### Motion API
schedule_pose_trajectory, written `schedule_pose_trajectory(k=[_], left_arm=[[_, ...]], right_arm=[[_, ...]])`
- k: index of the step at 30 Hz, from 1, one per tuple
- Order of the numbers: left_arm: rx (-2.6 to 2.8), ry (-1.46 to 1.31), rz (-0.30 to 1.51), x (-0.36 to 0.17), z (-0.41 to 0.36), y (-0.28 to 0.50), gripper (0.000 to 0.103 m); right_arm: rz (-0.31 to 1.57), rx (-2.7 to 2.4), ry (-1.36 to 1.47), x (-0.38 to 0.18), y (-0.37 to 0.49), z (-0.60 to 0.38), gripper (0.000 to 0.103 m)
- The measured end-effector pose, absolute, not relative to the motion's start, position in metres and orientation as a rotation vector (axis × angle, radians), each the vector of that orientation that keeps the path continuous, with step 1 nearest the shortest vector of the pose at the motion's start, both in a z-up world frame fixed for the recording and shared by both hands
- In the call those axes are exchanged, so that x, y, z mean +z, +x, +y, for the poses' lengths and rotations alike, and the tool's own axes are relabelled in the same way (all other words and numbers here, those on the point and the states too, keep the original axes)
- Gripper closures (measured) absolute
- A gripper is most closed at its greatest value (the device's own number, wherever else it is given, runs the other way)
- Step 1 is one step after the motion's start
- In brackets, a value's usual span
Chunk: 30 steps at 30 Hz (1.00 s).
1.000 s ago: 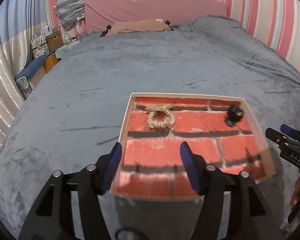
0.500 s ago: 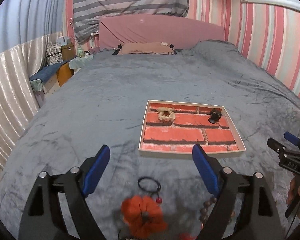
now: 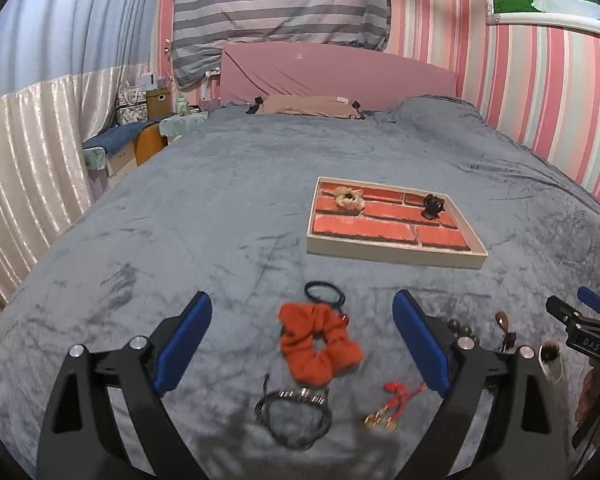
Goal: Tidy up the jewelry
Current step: 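Grasp the black braided bracelet with the left tool while the right tool grasps the black scrunchie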
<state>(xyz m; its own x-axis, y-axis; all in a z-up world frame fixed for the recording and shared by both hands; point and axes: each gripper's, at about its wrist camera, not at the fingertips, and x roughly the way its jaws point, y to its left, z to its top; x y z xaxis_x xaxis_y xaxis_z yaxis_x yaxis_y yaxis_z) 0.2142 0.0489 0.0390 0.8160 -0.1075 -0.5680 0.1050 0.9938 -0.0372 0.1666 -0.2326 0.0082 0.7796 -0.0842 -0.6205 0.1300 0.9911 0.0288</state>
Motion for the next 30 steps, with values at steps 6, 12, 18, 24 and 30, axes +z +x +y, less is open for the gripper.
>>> schedule_pose_trajectory(k=[6,12,18,24,30], left_arm=[[-0.116,-0.062,0.630,0.014,0.068,0.194,0.013],[-0.089,-0.087,0.681,-0.017,0.081,0.192,0.013],[-0.068,-0.064,0.737,-0.049,0.083,0.192,0.013],[-0.080,-0.032,0.743,-0.060,0.080,0.194,0.013],[-0.095,-0.006,0.754,-0.071,0.076,0.199,0.013]], right_arm=[[0.710,-0.125,0.069,-0.024,0.142,-0.218,0.004],[0.707,-0.140,0.063,-0.047,0.128,-0.209,0.004],[0.703,-0.164,0.046,-0.051,0.128,-0.206,0.004],[0.712,-0.160,0.062,-0.057,0.129,-0.211,0.004],[0.725,-0.154,0.052,-0.064,0.133,-0.208,0.009]])
